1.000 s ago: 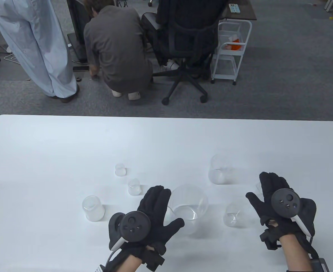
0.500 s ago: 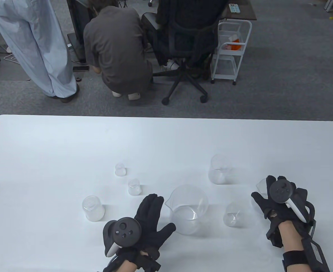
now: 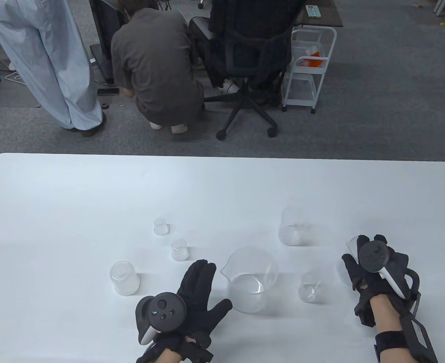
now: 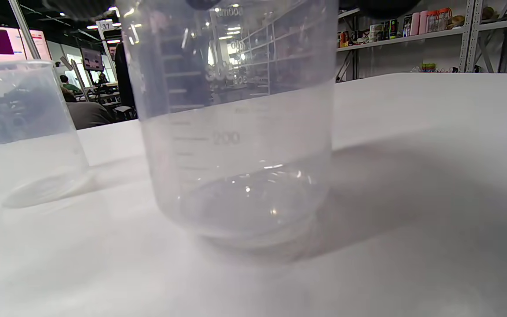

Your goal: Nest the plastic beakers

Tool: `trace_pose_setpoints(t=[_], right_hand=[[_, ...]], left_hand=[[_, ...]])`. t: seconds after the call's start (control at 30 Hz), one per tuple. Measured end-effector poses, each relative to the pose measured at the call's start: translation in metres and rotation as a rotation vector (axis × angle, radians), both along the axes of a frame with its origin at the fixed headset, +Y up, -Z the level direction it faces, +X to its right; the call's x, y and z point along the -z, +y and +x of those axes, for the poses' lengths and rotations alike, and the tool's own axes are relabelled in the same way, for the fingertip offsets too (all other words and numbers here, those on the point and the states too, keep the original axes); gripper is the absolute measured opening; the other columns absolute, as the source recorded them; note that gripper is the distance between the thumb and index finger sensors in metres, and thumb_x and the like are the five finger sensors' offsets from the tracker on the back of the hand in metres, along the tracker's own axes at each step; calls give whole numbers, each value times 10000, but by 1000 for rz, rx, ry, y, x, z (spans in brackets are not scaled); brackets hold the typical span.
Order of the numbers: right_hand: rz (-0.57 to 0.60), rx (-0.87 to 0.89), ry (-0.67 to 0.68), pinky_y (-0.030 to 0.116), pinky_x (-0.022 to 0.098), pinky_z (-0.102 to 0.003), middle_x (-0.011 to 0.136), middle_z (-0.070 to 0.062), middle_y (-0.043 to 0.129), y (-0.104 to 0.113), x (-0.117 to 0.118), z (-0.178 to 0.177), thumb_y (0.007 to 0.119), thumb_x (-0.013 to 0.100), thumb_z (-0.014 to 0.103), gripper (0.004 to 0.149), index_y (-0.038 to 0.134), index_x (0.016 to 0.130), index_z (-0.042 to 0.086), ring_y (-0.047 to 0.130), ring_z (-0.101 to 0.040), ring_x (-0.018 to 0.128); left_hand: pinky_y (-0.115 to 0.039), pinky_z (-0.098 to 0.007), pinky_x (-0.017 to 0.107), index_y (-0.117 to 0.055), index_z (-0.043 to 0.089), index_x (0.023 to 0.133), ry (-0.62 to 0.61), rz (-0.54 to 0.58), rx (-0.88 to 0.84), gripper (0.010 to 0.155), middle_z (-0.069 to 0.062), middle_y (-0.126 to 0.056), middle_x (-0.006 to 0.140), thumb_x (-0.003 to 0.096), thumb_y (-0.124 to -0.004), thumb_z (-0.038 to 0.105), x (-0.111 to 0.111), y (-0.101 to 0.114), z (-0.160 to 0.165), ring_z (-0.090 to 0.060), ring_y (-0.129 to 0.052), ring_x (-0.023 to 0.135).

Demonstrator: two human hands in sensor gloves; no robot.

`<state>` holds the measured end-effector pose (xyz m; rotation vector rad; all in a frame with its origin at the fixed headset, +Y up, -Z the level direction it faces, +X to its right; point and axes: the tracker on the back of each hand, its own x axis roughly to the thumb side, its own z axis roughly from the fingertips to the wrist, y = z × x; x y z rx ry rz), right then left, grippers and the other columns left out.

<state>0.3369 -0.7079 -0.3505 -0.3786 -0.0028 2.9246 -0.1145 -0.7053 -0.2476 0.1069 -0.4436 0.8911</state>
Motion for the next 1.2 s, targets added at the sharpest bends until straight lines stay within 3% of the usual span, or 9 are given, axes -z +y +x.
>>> trace_pose_setpoints(t=[0.13, 0.3, 0.5, 0.67, 0.93, 1.2], right_hand=[[51, -13, 23, 515, 665, -610, 1155, -235, 256, 23, -5, -4, 647, 481, 572, 731, 405, 1047, 179, 412, -543, 1001], [154, -26, 100, 513, 670, -612, 1160, -230, 261, 70, -15, -20, 650, 482, 575, 732, 406, 1050, 184, 411, -539, 1007], [266, -19, 244, 516, 672, -617, 1166, -230, 287, 125, -35, -56, 654, 483, 581, 734, 416, 1053, 184, 434, -535, 1010], [325, 40, 394, 522, 669, -622, 1166, -238, 312, 150, -50, -94, 654, 486, 583, 735, 422, 1054, 177, 457, -540, 1005], [338, 52, 623, 523, 668, -625, 1167, -241, 310, 156, -67, -158, 646, 491, 588, 736, 417, 1057, 177, 459, -542, 1006], [260, 39, 748, 518, 667, -632, 1168, -239, 306, 125, -68, -199, 639, 493, 592, 739, 412, 1058, 173, 456, -539, 1008]], left_hand=[[-409, -762, 661, -375, 96, 1071, -19, -7, 15, 939, -233, -277, 1110, 418, -623, 724, -1, -3, 3, -568, -336, 1037], [-404, -761, 665, -373, 98, 1072, -33, -7, 18, 938, -230, -276, 1111, 419, -621, 725, -2, -3, 5, -566, -334, 1038], [-404, -762, 664, -373, 97, 1072, -35, -6, 6, 939, -231, -276, 1111, 418, -621, 724, -2, -3, 4, -566, -334, 1039], [-403, -761, 664, -372, 97, 1072, -37, -7, -6, 939, -231, -274, 1112, 419, -620, 724, -2, -3, 4, -565, -333, 1039], [-401, -762, 664, -375, 96, 1072, -36, -13, -2, 939, -232, -278, 1111, 419, -621, 724, -2, -4, 4, -567, -335, 1038], [-399, -763, 665, -376, 99, 1072, -30, -17, -9, 938, -229, -277, 1112, 418, -622, 724, -2, -4, 3, -565, -332, 1040]])
